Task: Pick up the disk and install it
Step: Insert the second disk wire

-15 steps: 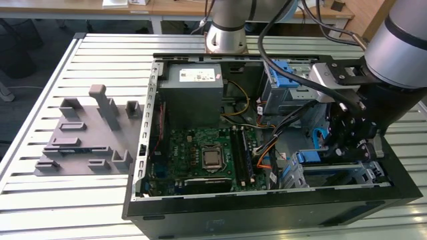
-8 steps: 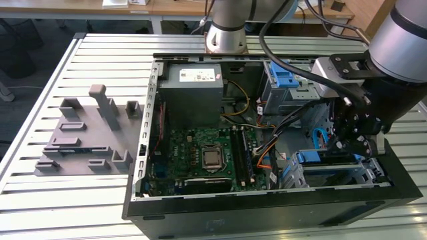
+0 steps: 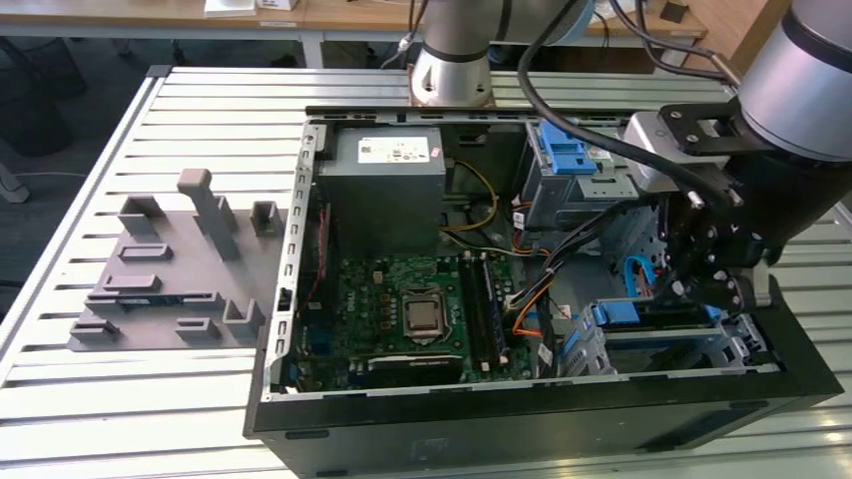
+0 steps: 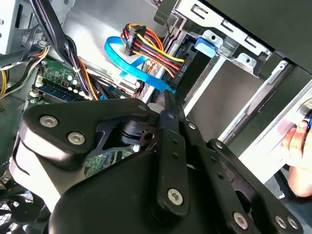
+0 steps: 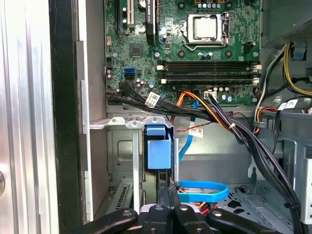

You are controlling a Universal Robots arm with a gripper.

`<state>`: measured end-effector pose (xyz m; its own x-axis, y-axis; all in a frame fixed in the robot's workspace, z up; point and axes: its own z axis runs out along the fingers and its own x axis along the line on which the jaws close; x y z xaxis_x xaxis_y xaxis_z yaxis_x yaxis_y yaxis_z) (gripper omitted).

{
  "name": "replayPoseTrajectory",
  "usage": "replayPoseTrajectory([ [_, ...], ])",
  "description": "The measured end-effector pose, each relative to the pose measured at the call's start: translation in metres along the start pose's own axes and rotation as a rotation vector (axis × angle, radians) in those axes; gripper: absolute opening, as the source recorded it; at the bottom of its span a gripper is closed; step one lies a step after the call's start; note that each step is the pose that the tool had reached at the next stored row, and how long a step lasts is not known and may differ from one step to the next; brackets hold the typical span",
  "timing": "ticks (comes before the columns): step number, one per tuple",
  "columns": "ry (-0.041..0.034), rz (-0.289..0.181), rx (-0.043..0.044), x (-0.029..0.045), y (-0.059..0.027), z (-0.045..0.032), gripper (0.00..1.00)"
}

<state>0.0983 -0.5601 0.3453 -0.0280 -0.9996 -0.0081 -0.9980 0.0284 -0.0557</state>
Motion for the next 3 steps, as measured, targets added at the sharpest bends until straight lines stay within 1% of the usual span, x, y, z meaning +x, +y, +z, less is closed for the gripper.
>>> replayPoseTrajectory([
  [3, -0.0003, 0.0, 0.0, 0.0, 0.0, -0.0006, 0.11],
])
